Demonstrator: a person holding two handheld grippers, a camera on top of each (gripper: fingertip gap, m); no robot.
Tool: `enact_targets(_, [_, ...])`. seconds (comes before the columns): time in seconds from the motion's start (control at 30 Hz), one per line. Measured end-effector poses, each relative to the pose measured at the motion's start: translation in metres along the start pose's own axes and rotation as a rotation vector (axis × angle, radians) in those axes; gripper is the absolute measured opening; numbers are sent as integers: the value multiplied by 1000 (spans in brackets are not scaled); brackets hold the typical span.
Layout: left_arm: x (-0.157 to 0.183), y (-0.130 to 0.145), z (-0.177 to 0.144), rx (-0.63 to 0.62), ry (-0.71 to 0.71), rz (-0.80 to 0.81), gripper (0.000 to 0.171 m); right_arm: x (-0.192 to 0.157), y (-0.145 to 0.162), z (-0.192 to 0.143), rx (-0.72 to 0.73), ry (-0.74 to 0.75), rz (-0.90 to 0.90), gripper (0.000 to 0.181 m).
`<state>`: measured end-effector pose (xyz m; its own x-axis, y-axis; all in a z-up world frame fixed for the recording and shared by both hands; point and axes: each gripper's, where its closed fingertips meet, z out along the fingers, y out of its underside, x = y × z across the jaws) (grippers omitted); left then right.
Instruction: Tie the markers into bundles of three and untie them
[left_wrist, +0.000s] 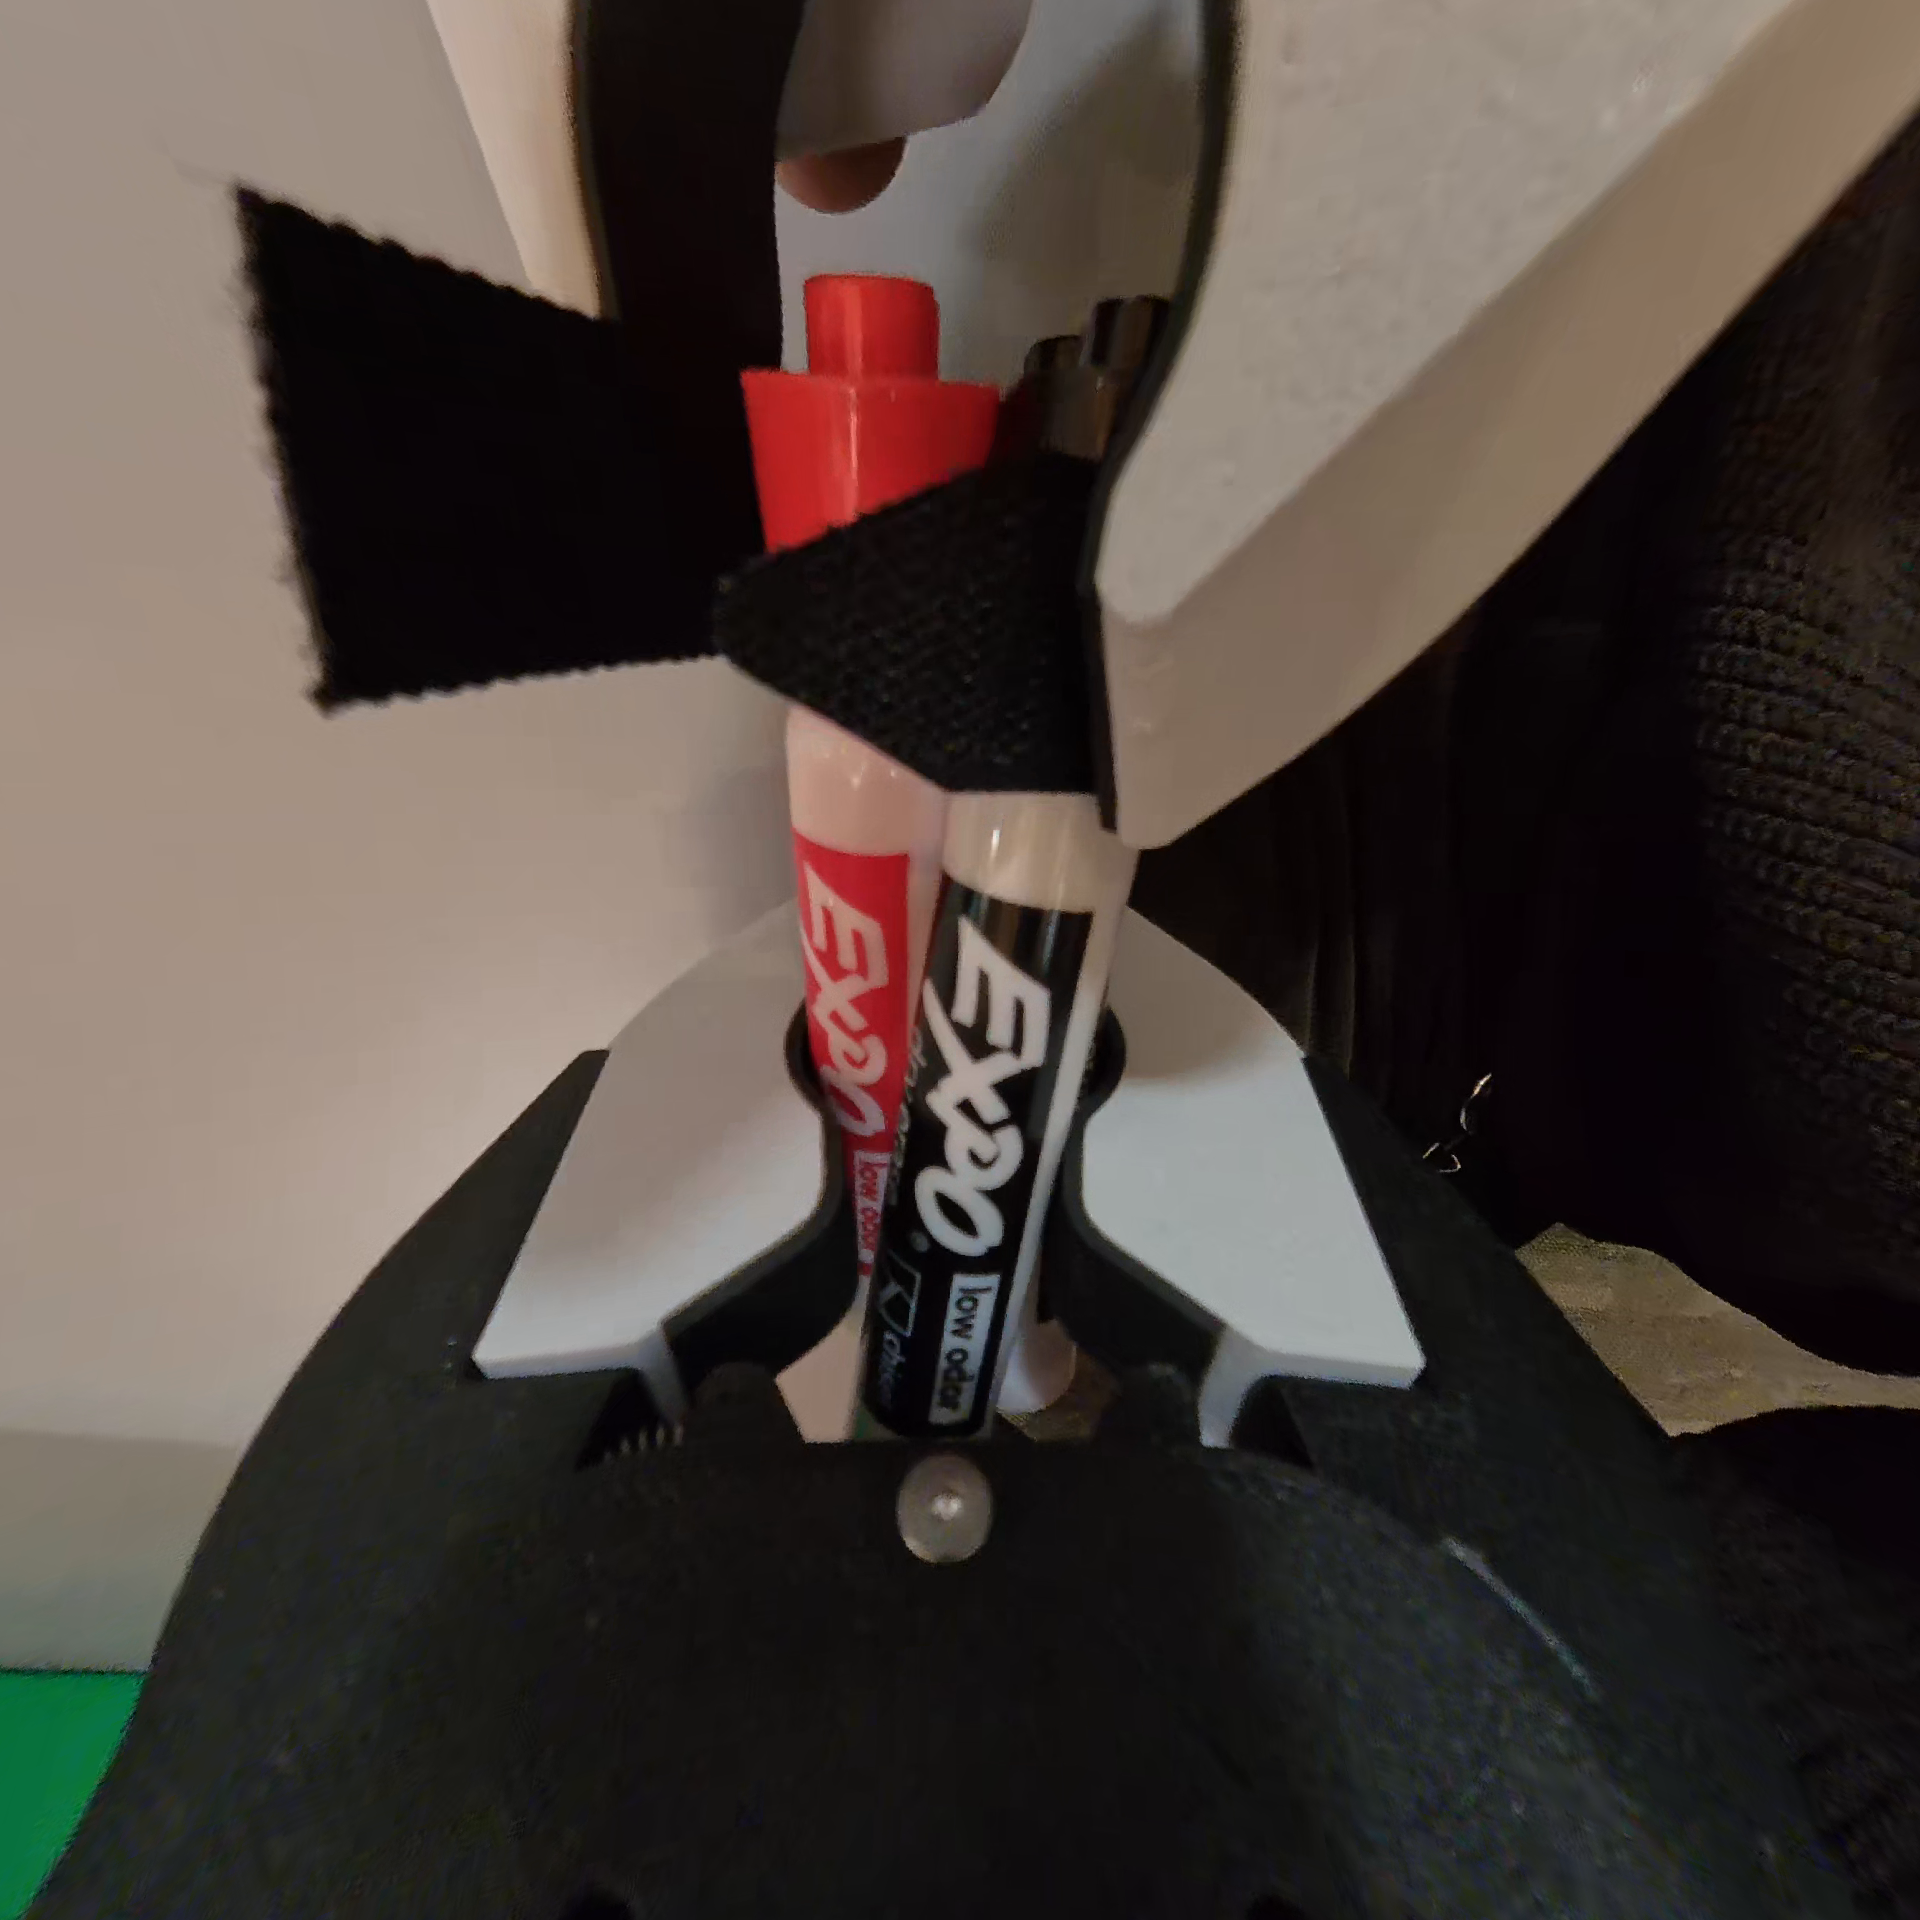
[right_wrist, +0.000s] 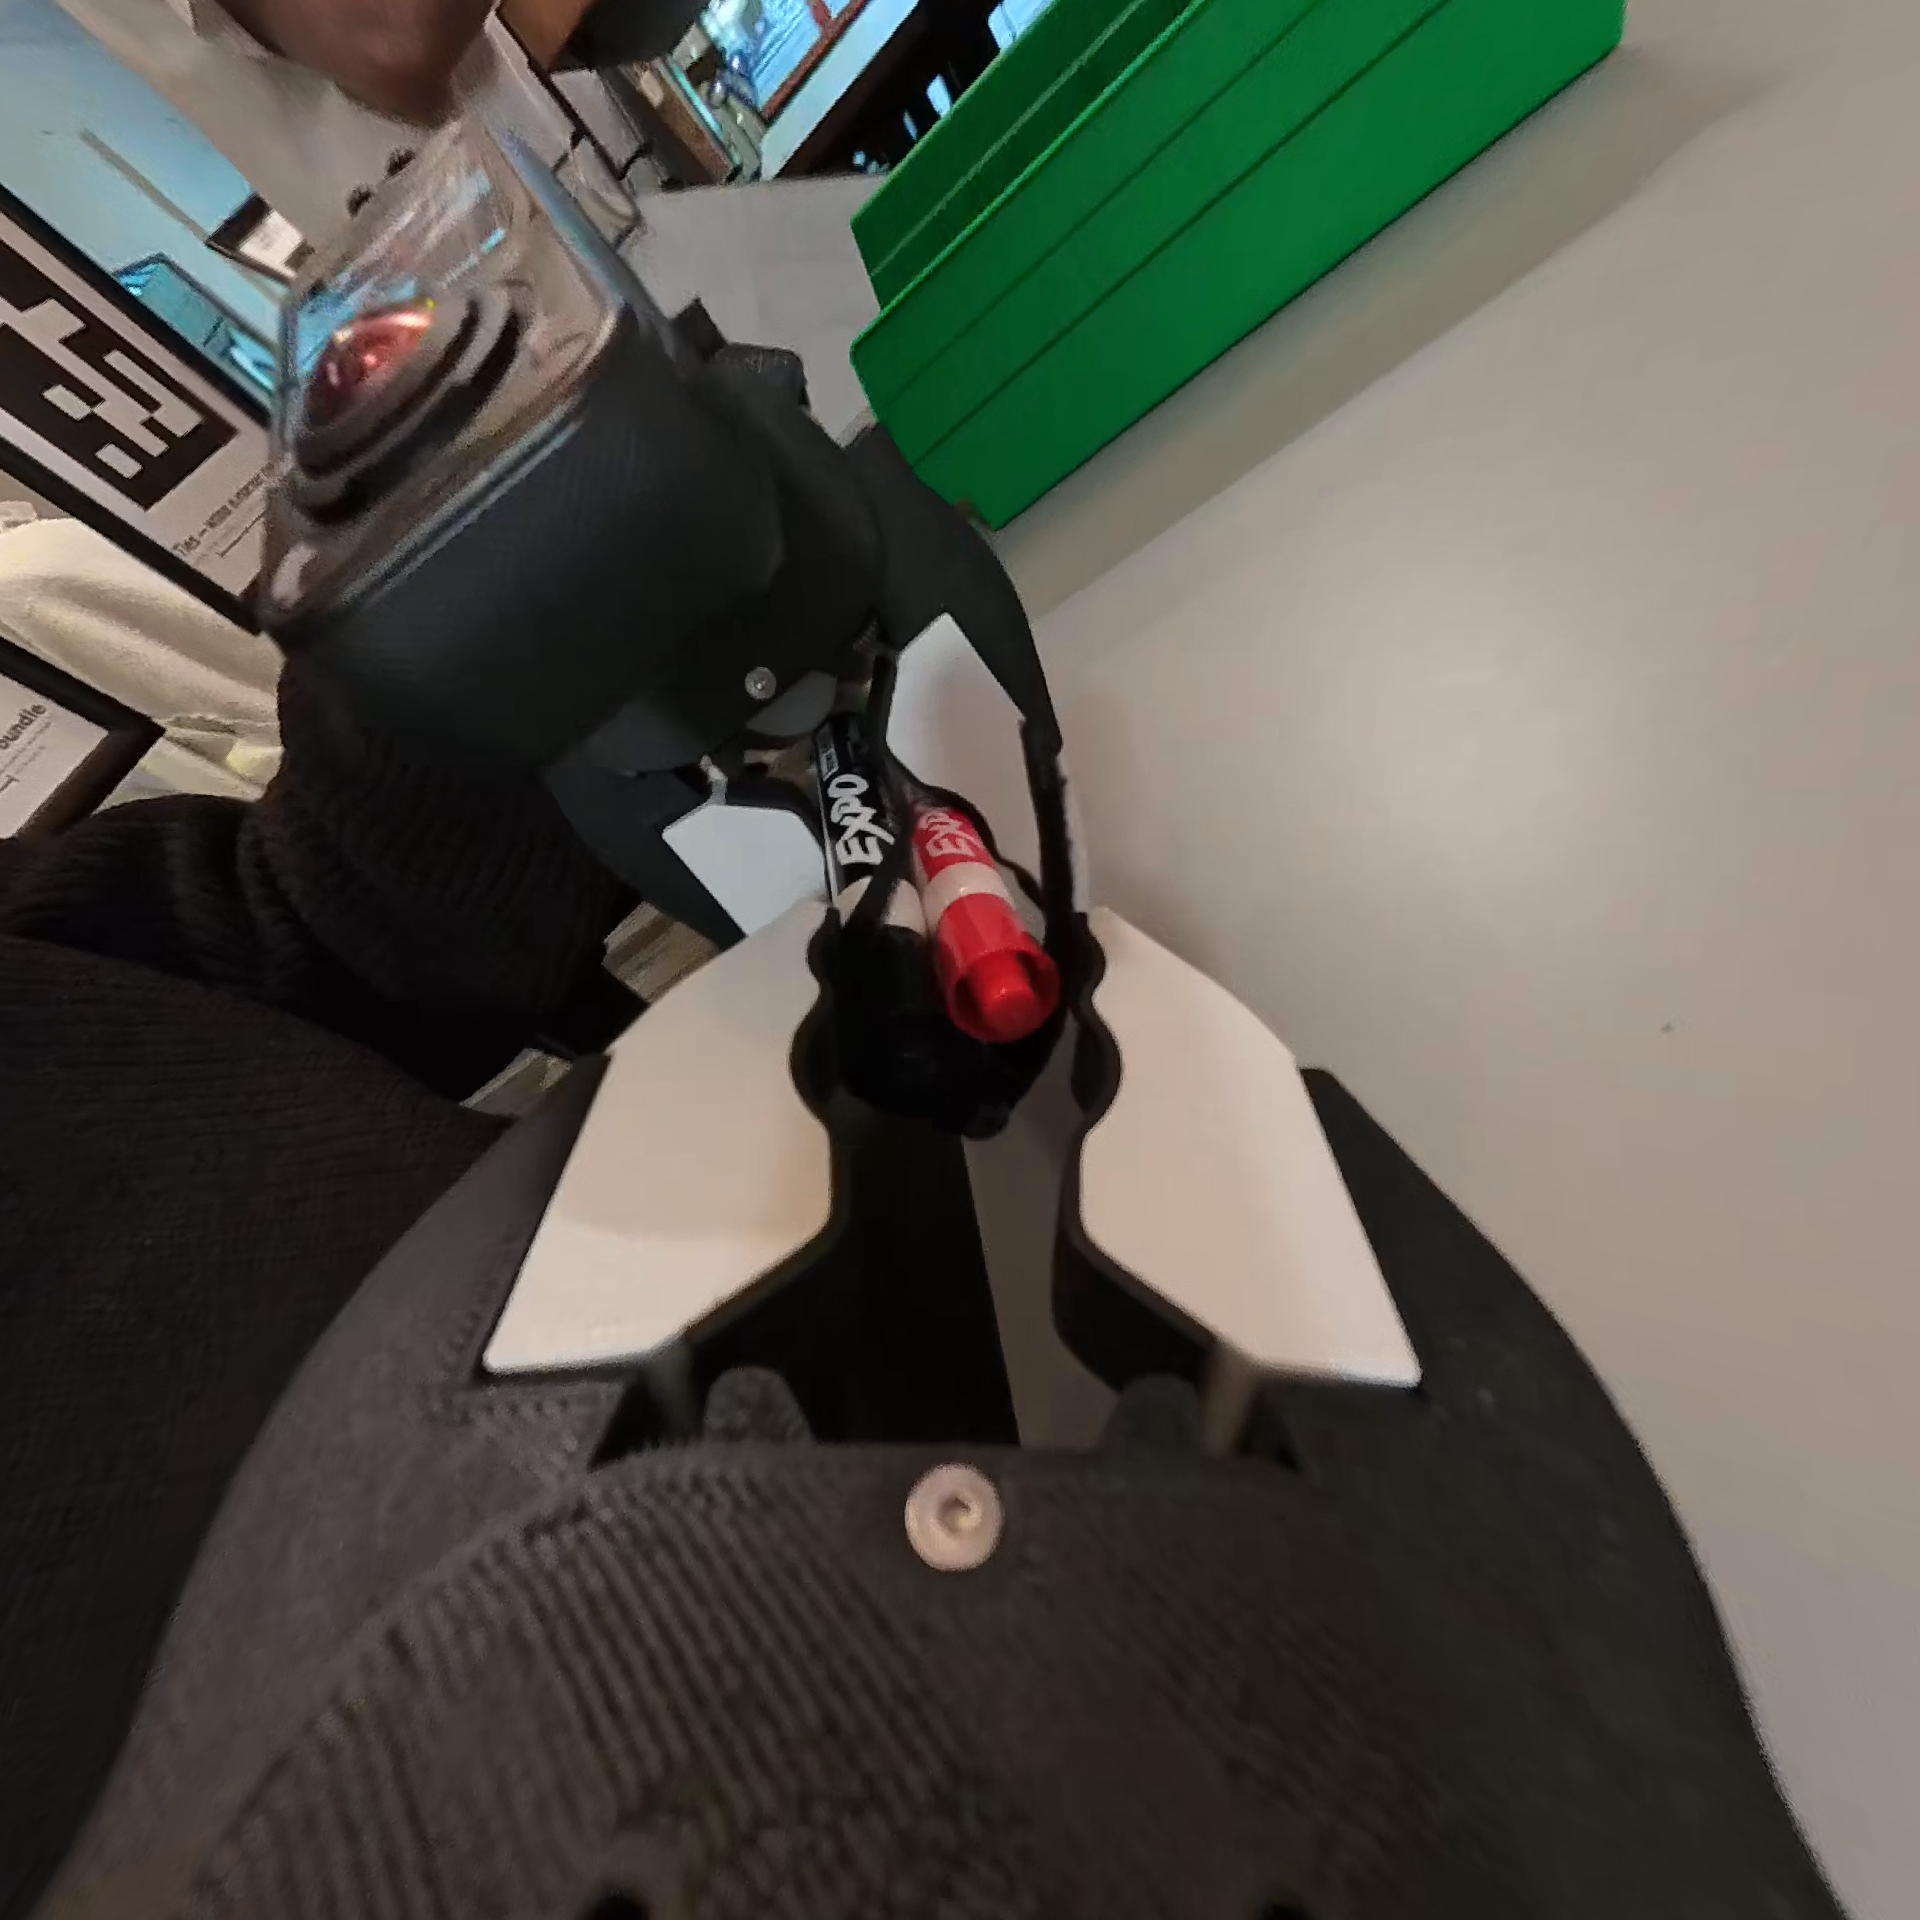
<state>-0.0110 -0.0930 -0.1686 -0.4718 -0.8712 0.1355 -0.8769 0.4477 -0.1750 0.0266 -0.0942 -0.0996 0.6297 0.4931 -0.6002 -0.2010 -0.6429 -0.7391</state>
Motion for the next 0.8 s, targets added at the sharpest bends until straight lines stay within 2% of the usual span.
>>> enact_targets(0.27, [4,-7,2,-4,-9,33,42,-3,4,-7,-38,-114,98,37])
enact_targets(0.47, [5,-9,5,-2,-8,50,42,-2,6,-6,-45,-116,140,34])
enact_targets(0.53, [7,-12,4,9,-1,54,42,0,3,-7,-33,-106,150,24])
enact_targets(0.8, [9,-13,5,7,4,61,42,0,6,-6,-64,-66,78,20])
